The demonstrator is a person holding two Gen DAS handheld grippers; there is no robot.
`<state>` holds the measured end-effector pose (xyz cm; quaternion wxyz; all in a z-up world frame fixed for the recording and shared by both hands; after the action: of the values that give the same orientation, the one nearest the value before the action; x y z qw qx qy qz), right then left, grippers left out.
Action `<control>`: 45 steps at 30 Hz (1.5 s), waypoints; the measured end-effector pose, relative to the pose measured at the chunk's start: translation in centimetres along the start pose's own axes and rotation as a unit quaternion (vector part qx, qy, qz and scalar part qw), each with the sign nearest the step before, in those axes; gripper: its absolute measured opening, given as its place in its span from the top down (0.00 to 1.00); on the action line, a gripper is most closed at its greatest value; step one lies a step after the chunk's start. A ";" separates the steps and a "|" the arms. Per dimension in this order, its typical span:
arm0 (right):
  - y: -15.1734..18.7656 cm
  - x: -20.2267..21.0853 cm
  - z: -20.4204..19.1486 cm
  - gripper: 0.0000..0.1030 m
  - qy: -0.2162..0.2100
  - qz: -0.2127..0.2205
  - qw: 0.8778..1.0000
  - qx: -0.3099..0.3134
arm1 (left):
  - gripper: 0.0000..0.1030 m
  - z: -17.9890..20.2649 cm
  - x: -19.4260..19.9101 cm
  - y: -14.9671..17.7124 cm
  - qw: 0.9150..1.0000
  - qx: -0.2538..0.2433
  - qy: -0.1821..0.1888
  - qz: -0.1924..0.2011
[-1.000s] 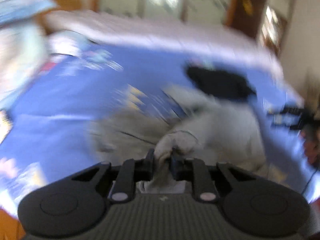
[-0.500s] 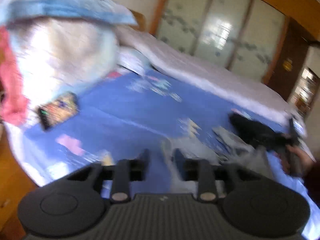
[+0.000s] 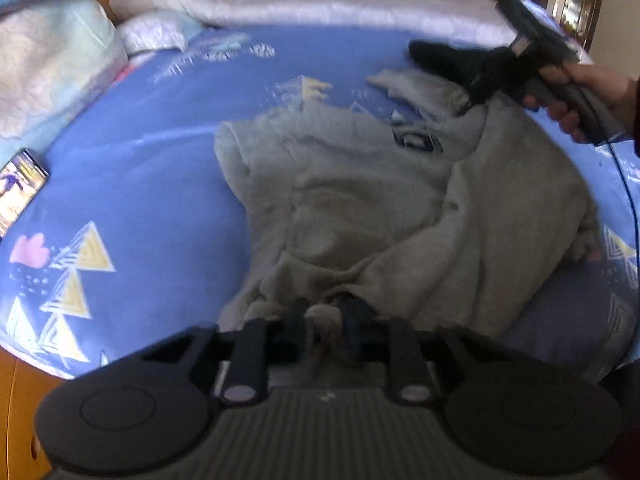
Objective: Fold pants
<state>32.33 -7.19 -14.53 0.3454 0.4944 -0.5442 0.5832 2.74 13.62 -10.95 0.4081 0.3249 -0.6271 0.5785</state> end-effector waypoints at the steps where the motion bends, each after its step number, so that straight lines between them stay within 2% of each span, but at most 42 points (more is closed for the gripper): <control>1: 0.0 1.1 0.4 0.81 -0.018 0.019 1.000 -0.013 | 0.84 0.1 0.1 -0.2 1.000 -0.001 -0.003 0.002; 2: -0.1 2.4 0.8 0.82 -0.038 0.038 0.998 -0.031 | 0.86 0.1 0.6 -0.5 1.000 -0.001 -0.003 0.009; 4: -0.1 7.3 3.6 0.83 -0.101 0.100 0.986 -0.089 | 0.86 -0.3 1.9 -1.3 1.000 0.011 0.002 0.028; 6: 0.7 13.6 8.5 0.83 -0.158 0.180 0.959 -0.150 | 0.86 -0.6 3.4 -2.2 0.998 0.030 0.011 0.049; 7: 1.7 17.2 11.7 0.84 -0.178 0.230 0.940 -0.181 | 0.86 -0.6 4.0 -2.7 0.997 0.039 0.018 0.060; 9: 5.2 23.3 18.7 0.84 -0.193 0.327 0.892 -0.244 | 0.86 -0.2 4.5 -3.8 0.995 0.051 0.037 0.077; 11: 10.6 27.1 25.8 0.82 -0.188 0.396 0.841 -0.317 | 0.86 0.8 4.4 -4.3 0.994 0.053 0.057 0.078; 12: 13.8 28.0 29.1 0.79 -0.170 0.417 0.820 -0.353 | 0.86 1.5 3.9 -4.3 0.994 0.047 0.061 0.072; 13: 17.1 28.2 32.1 0.62 -0.132 0.426 0.805 -0.392 | 0.86 2.3 3.1 -4.2 0.996 0.038 0.059 0.060; 14: 20.1 27.6 34.4 0.42 -0.092 0.416 0.797 -0.427 | 0.86 3.0 2.4 -4.0 0.997 0.030 0.056 0.047; 15: 23.7 26.3 36.6 0.42 -0.052 0.384 0.794 -0.468 | 0.86 3.7 1.5 -3.7 0.998 0.022 0.058 0.033; 16: 26.5 25.1 38.0 0.42 -0.034 0.359 0.793 -0.491 | 0.86 4.4 1.0 -3.4 0.998 0.015 0.064 0.022; 18: 32.5 22.6 39.9 0.42 -0.018 0.318 0.781 -0.537 | 0.86 5.3 0.4 -2.5 0.998 0.002 0.067 0.007; 20: 36.4 21.0 40.4 0.42 -0.009 0.291 0.774 -0.563 | 0.86 5.5 0.4 -1.9 0.998 -0.006 0.066 0.002; 22: 37.4 20.2 39.6 0.42 -0.015 0.281 0.779 -0.561 | 0.85 5.3 0.6 -1.7 0.998 -0.005 0.066 -0.002; 23: 36.6 19.6 38.6 0.42 -0.020 0.277 0.788 -0.549 | 0.82 5.1 0.7 -1.7 0.998 -0.004 0.066 -0.004; 25: 33.7 19.1 36.8 0.42 -0.036 0.267 0.820 -0.506 | 0.80 4.9 1.2 -1.7 0.998 -0.003 0.064 -0.005; 27: 29.5 18.7 33.9 0.42 -0.071 0.255 0.855 -0.446 | 0.75 4.8 1.6 -2.0 0.998 -0.001 0.058 0.005; 29: 25.2 17.9 30.4 0.42 -0.107 0.240 0.881 -0.393 | 0.73 4.1 2.7 -2.5 0.998 0.009 0.055 0.020; 31: 22.0 16.8 28.4 0.42 -0.110 0.217 0.898 -0.366 | 0.65 2.7 3.8 -3.3 0.997 0.034 0.059 0.038; 33: 19.3 15.0 27.5 0.42 -0.089 0.190 0.910 -0.357 | 0.51 0.6 4.8 -4.4 0.994 0.071 0.063 0.057; 37: 15.9 12.6 28.6 0.37 -0.007 0.162 0.928 -0.336 | 0.41 -4.5 4.8 -7.4 0.983 0.159 0.054 0.073; 38: 16.1 12.0 29.1 0.37 0.003 0.153 0.931 -0.332 | 0.32 -5.3 4.1 -8.2 0.983 0.165 0.047 0.073; 39: 15.4 11.1 29.5 0.38 0.010 0.142 0.934 -0.329 | 0.13 -5.9 3.1 -8.9 0.983 0.167 0.040 0.068; 40: 16.2 10.6 30.0 0.41 0.009 0.136 0.935 -0.326 | 0.07 -6.3 1.8 -9.6 0.983 0.167 0.037 0.058; 41: 16.2 10.1 29.8 0.65 -0.001 0.125 0.938 -0.323 | 0.07 -6.5 0.2 -10.2 0.984 0.167 0.034 0.047; 42: 15.8 9.2 29.7 0.83 -0.013 0.110 0.941 -0.319 | 0.13 -6.5 -1.3 -10.7 0.985 0.165 0.031 0.034; 43: 15.6 8.7 29.8 0.92 -0.016 0.099 0.942 -0.321 | 0.19 -6.2 -2.7 -11.1 0.987 0.160 0.030 0.018; 45: 14.6 9.8 30.4 0.93 -0.020 0.122 0.935 -0.332 | 0.68 -5.1 -6.0 -11.6 0.988 0.147 0.042 -0.025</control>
<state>21.98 -40.67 -11.93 0.4049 0.2926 -0.7701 0.3967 16.41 16.85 -10.95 0.3963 0.3725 -0.5089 0.6673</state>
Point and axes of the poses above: each gripper's, at about its wrist camera, not at the fingertips, and x roughly against the way its jaws point, z to its right, y to its underside, the point moved 9 cm from there along -x, roughly the way its jaws point, and after that the axes turned 9 degrees about -z, right-handed, at the moved point
